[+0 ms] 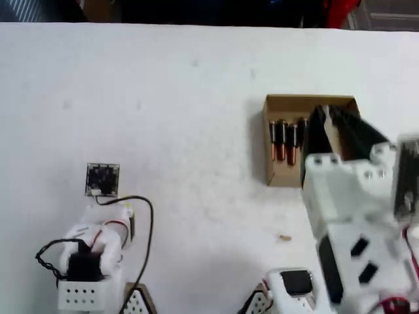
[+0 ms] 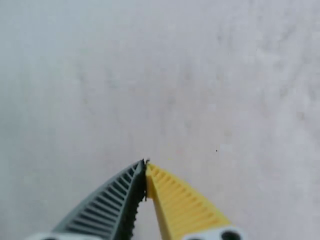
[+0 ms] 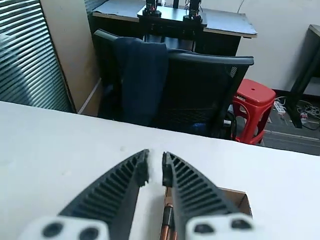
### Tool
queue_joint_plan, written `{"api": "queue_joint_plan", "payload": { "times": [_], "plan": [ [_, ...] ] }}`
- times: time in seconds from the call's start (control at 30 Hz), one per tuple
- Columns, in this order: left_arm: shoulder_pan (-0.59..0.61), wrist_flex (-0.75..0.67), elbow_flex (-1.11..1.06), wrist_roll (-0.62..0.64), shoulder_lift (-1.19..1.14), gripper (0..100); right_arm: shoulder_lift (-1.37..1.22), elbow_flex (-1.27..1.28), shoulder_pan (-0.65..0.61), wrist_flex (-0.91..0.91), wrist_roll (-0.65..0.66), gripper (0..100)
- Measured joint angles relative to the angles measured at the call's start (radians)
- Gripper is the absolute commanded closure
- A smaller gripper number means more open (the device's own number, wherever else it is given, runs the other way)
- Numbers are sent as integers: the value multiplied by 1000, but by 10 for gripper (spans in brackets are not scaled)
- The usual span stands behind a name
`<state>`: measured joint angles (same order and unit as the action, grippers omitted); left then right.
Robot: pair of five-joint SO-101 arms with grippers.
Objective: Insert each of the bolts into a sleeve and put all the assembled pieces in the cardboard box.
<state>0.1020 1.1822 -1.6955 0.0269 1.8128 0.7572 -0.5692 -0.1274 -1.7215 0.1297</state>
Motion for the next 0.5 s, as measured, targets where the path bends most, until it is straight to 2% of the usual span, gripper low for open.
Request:
{"api": "queue_joint_plan", "payload": {
  "times": [0.2, 0.5],
  "plan": [
    [-23, 84, 0, 0, 0, 977, 187, 183, 5, 0, 0, 964],
    [-72, 97, 0, 0, 0, 977, 474, 413, -2, 0, 0, 964]
  ]
}}
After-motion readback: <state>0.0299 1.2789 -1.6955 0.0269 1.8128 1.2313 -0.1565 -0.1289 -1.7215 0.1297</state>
